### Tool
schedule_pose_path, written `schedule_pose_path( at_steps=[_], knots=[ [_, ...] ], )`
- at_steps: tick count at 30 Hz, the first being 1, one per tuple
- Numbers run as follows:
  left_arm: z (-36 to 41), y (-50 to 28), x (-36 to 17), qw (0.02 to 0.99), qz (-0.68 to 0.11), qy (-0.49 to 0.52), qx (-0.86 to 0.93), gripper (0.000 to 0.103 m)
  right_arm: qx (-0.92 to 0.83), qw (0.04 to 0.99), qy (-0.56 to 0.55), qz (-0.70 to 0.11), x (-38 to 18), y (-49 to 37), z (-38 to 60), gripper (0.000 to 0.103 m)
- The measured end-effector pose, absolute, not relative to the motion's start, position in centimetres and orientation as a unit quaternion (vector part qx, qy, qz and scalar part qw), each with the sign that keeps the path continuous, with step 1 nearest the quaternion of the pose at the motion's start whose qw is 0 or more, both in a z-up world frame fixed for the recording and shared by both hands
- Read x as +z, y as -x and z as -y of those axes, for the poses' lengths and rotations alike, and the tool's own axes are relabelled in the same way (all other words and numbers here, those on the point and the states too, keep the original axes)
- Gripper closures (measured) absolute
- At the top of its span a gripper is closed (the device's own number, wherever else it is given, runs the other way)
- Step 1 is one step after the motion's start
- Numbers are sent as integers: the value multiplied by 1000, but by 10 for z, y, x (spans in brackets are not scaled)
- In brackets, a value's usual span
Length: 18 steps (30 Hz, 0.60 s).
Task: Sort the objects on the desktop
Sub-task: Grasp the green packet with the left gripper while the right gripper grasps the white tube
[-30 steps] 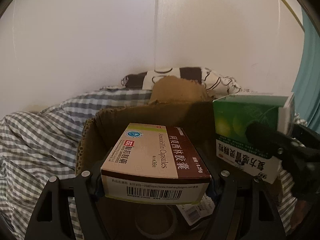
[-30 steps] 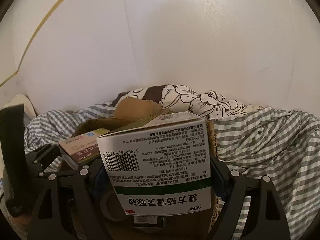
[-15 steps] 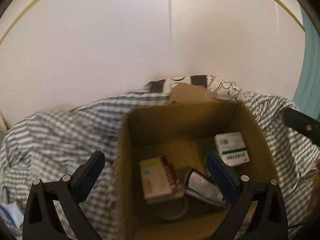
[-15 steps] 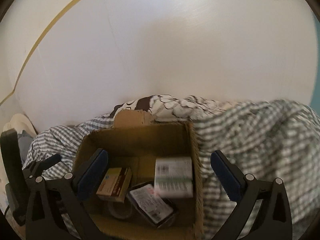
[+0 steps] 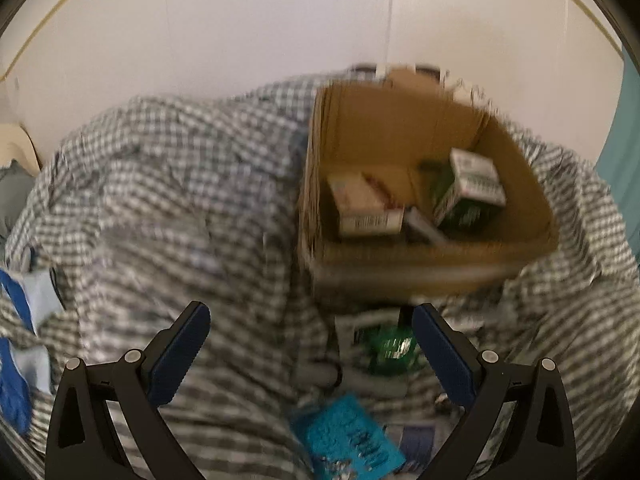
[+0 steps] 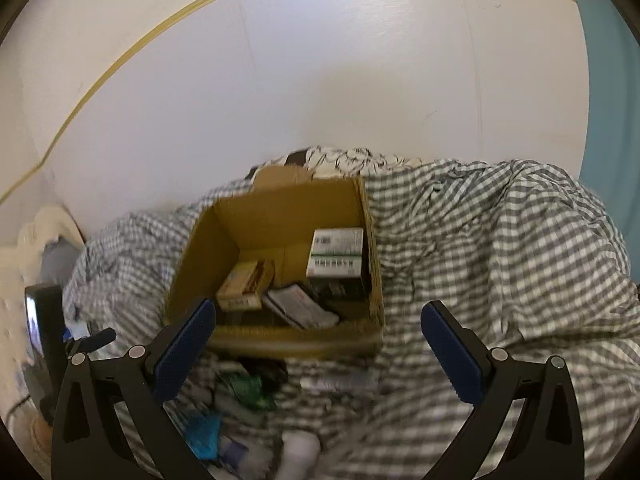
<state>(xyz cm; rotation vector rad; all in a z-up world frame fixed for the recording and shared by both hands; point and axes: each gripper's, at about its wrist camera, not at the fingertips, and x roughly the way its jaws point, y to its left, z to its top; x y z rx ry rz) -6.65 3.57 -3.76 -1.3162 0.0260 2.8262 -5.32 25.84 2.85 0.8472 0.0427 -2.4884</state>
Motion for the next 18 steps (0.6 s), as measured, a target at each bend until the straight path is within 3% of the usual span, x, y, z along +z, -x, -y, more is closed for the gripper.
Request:
schedule_pose_path(
  at_steps=[12,14,18],
  knots=[
    [-93,78,-130,87,17,509,856,1,-895,238,-364,-103,-59,65,-247,0],
    [-101,86,-141,90,14,517,851,8,-887,245,-371,-123,-70,68,-244,0],
    [-108,101,-157,84,13,533,842,34,-868,268,-390,-153,-91,75,-234,1]
  ],
)
